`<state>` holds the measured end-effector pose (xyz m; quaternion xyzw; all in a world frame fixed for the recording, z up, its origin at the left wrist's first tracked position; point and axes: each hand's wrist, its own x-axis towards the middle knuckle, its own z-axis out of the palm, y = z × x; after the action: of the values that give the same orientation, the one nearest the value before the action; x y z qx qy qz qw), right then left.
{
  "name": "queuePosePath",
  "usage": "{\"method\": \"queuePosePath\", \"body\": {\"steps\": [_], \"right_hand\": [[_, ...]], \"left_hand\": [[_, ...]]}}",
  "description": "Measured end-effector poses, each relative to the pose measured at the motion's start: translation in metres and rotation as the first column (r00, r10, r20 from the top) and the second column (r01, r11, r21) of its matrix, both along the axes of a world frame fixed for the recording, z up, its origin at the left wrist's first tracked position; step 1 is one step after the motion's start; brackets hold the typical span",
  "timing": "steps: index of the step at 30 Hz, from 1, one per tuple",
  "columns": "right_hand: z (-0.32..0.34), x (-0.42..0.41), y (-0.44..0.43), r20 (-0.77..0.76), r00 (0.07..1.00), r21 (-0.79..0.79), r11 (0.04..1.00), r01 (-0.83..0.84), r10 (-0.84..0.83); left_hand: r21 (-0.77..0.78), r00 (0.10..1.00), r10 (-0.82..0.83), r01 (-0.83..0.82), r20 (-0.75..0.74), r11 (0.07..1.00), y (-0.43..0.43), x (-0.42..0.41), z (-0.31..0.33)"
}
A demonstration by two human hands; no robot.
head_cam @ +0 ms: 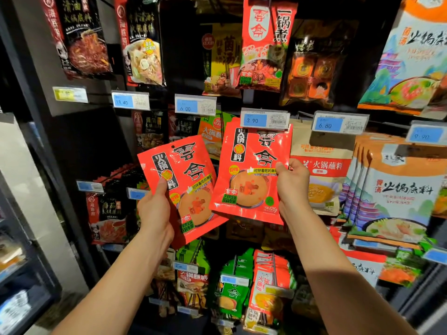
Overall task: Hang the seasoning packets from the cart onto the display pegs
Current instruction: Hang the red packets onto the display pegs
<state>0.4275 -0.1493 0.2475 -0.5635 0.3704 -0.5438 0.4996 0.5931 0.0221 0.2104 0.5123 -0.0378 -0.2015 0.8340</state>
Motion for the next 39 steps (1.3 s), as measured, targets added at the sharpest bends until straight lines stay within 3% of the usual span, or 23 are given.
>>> {"method": "queuePosePath", "body": {"steps": [5, 12, 18, 33, 39], "right_hand": [[-0.001, -0.002, -0.007, 0.009, 0.999, 0.066, 0.996, 0.053, -0.054], [-0.003, -0.002, -0.009, -0.027, 1.0, 0.05, 0.999, -0.005, 0.007], [-0.002, 0.003, -0.009, 0.043, 0.999, 0.179, 0.984, -0.001, -0.007], [0.005, 0.004, -0.012, 0.003, 1.0, 0.133, 0.991, -0.016, 0.016], [-0.001, 0.007, -0.011, 0.084, 0.996, 0.183, 0.983, -0.019, 0.003]], "left_hand": [[-0.004, 1.0, 0.004, -0.004, -0.005, 1.0, -0.001, 0.002, 0.001], [-0.012, 1.0, 0.006, -0.006, -0.003, 1.0, -0.001, 0.005, -0.001], [-0.013, 1.0, 0.002, -0.002, -0.005, 1.0, -0.002, 0.006, -0.003], [-0.039, 1.0, 0.004, -0.004, 0.013, 0.999, 0.002, 0.004, 0.0], [-0.044, 1.0, 0.003, -0.003, 0.009, 0.999, 0.007, 0.0, 0.002]]}}
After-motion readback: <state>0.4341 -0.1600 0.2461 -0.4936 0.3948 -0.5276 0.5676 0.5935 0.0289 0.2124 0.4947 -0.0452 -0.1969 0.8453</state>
